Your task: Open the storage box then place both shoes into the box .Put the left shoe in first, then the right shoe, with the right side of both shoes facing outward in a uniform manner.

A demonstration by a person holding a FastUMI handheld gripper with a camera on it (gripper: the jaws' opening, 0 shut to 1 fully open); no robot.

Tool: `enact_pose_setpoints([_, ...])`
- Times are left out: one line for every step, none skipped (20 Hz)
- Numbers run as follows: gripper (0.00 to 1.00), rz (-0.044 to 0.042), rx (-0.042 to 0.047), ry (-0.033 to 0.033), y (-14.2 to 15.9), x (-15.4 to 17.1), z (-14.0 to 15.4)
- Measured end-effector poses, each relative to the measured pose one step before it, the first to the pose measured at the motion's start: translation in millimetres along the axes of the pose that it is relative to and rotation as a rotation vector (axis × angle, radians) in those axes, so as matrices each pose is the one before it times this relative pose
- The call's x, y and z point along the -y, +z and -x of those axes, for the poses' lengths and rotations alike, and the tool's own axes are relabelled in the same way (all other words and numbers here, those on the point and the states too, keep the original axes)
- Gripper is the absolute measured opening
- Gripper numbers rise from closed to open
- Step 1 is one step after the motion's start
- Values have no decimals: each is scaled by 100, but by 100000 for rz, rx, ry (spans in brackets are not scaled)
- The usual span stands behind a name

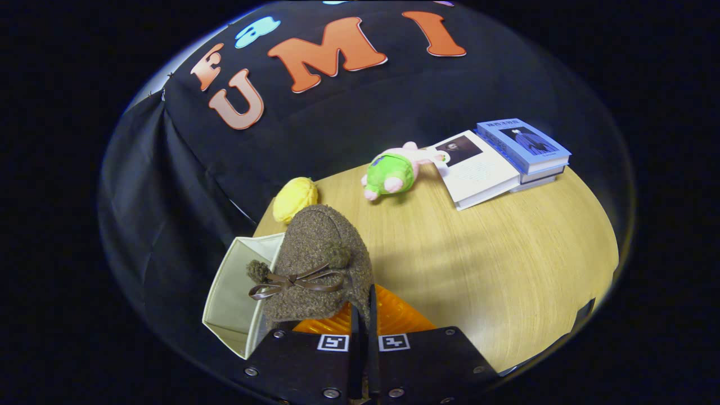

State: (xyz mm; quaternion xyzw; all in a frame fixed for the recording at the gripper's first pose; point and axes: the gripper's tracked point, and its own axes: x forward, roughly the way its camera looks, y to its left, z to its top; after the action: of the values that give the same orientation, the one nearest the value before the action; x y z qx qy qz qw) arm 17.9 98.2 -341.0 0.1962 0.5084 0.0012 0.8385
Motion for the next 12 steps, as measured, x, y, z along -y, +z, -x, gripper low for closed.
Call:
enact_pose_setpoints([5, 371, 476, 1967, 148, -1975, -182])
enact_pose_setpoints([5, 528, -363, 2235, -35, -1612, 50])
enact_pose_setpoints([5, 929, -263, 2818, 190, -1834, -44])
enact_pose_setpoints([5, 1327, -194, 2337, 228, -1508, 22])
enact_pose_setpoints([5, 1591, 205, 1590, 280, -1288, -69])
enact_pose_setpoints([5, 1141, 279, 1100, 157, -1070, -34])
enact_pose_setpoints([5, 471, 197, 122, 197, -928, -257])
enact_pose_setpoints([5, 274, -630, 687, -17, -977, -186])
enact_pose_setpoints([5, 33, -514, 1091, -15, -1132, -313])
enact_pose_setpoints([5, 178, -324, 1388, 76, -1008, -201])
enact_pose_setpoints([5, 224, 501, 641, 73, -844, -424])
enact_pose_setpoints([5, 679, -616, -49, -278, -491, -475])
